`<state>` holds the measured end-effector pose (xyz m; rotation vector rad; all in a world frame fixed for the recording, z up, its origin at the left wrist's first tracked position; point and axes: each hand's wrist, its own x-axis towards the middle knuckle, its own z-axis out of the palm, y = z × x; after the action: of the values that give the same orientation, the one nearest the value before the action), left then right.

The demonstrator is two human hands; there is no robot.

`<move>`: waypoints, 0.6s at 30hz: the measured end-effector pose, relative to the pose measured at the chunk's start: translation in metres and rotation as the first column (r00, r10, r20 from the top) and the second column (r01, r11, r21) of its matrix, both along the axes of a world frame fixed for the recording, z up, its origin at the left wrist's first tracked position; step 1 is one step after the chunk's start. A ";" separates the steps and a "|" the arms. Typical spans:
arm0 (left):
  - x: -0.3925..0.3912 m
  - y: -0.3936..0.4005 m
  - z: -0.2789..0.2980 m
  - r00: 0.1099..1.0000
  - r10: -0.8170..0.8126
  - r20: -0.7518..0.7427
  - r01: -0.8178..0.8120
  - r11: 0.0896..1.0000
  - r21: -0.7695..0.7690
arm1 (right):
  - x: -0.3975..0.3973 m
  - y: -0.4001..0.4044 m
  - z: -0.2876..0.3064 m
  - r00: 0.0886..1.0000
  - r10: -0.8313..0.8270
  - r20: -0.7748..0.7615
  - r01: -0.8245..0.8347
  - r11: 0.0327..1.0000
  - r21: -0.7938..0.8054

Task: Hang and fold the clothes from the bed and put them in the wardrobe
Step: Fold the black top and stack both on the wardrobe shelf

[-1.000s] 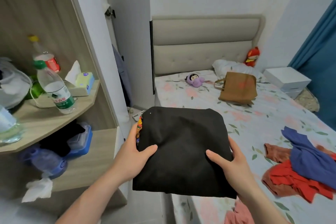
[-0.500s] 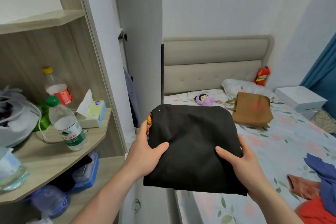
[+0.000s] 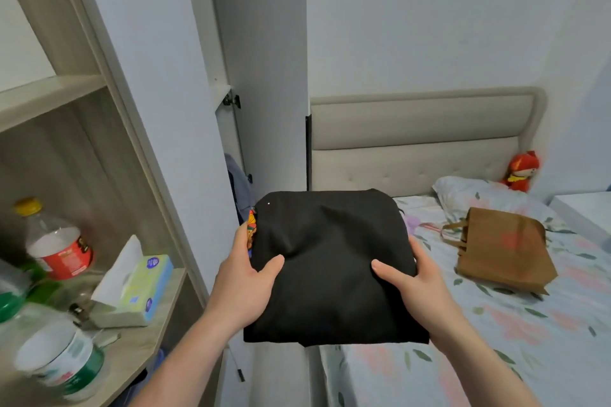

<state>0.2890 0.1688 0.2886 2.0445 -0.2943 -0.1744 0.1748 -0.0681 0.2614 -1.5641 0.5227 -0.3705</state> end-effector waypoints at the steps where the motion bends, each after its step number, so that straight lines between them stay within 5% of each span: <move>1: 0.011 -0.003 0.001 0.999 0.028 0.015 -0.029 1.000 0.012 | 0.013 -0.003 0.003 1.000 0.010 0.006 -0.010 1.000 -0.004; 18: 0.196 -0.055 0.011 0.970 0.196 0.143 -0.182 0.978 -0.105 | 0.203 -0.032 0.029 0.997 -0.077 0.025 0.079 0.991 -0.107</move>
<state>0.4850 0.1134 0.2994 1.9855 -0.1957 0.1125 0.3778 -0.0998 0.2908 -1.6450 0.5562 -0.4807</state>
